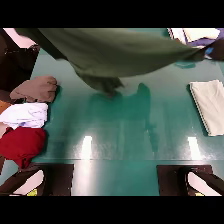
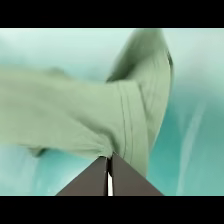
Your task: Fold the shirts.
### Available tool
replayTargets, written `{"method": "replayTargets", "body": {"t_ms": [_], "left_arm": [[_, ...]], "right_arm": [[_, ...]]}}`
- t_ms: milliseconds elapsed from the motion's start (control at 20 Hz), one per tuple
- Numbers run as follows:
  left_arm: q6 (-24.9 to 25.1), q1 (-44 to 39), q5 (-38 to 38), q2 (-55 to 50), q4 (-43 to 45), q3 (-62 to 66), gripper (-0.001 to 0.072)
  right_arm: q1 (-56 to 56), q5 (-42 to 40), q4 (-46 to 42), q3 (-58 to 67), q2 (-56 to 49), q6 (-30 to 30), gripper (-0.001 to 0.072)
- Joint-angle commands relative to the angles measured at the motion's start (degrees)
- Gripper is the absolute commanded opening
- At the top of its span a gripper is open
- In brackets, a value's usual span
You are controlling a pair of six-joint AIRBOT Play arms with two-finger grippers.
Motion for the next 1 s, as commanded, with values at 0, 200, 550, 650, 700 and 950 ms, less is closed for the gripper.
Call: {"method": "replayTargets", "body": {"t_ms": [0, 200, 550, 650, 700, 950], "left_arm": [[-0.1, 0.2, -0.8, 3.7, -0.4, 9.7, 0.0025], [-0.1, 0.2, 0.0, 5.8, -3.1, 20.1, 0.0024], [-0.3, 0.2, -2.4, 8.3, -4.6, 17.2, 0.0023], [-0.3, 0.2, -2.5, 7.1, -4.4, 9.0, 0.0023], [-0.3, 0.2, -2.8, 5.2, -4.4, 5.1, 0.0023], [0.0, -0.6, -4.2, -12.2, -4.8, -4.5, 0.0024]], "right_arm": [[-1.0, 1.7, -1.4, 9.4, 5.0, 0.3, 0.0016], [-1.0, 6.8, -1.4, 18.6, 7.0, 0.4, 0.0016], [-1.0, 24.0, -8.9, 27.3, -0.8, 8.3, 0.0016], [-0.7, 25.3, -8.8, 22.4, -3.9, 8.4, 0.0016], [-0.2, 25.3, -8.9, 19.4, -6.0, 8.4, 0.0016], [0.9, 21.0, -8.9, 6.0, -17.7, 8.4, 0.0016]]}}
